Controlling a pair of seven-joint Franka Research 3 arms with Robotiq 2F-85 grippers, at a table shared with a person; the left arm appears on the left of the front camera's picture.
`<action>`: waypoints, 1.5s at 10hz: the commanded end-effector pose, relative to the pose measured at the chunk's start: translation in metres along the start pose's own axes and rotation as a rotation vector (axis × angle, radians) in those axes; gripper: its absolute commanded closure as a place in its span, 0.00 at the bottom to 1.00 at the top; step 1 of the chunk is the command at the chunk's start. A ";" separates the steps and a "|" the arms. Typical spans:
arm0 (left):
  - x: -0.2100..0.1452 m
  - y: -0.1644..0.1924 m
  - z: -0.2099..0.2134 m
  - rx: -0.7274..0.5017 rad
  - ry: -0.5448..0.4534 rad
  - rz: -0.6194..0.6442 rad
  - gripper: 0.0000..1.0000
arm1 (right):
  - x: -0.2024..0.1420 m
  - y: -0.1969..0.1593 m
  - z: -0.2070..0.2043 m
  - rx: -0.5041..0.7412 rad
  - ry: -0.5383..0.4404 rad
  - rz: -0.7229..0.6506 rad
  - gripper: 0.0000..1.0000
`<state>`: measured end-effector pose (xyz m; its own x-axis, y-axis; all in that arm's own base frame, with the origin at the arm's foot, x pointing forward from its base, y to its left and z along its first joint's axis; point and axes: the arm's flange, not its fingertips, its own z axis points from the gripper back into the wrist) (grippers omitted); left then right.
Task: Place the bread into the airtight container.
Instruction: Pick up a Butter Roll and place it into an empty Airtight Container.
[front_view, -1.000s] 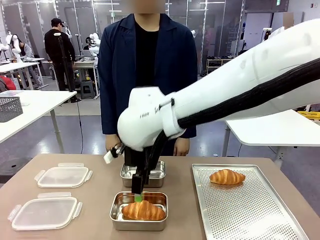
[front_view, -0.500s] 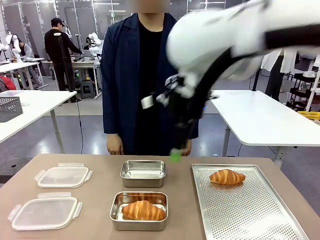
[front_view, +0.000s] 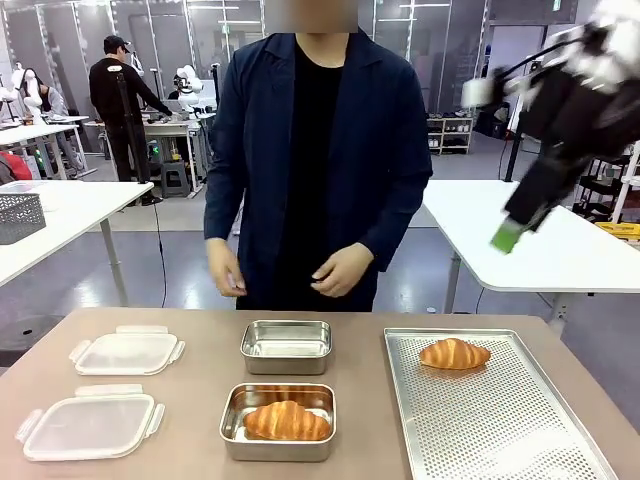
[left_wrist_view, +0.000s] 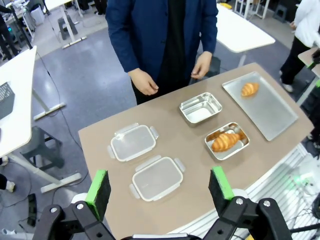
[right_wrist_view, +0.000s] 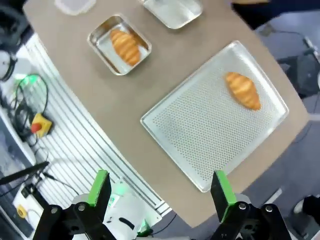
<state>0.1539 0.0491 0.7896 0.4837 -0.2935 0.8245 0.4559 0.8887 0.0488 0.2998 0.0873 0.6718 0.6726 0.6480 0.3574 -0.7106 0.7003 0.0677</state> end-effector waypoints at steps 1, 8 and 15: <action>0.001 -0.001 0.000 -0.003 0.001 -0.004 0.00 | -0.041 -0.004 0.040 -0.097 -0.129 -0.116 0.00; 0.001 -0.001 0.000 -0.003 0.001 -0.004 0.00 | -0.123 -0.037 0.094 -0.095 -0.248 -0.196 0.00; 0.001 -0.001 0.000 -0.003 0.001 -0.004 0.00 | -0.078 -0.083 0.005 0.062 -0.211 0.152 0.00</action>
<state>0.1538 0.0491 0.7897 0.4834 -0.2935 0.8247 0.4558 0.8887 0.0491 0.2476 -0.0266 0.6881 0.6281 0.5568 0.5436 -0.6760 0.7365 0.0268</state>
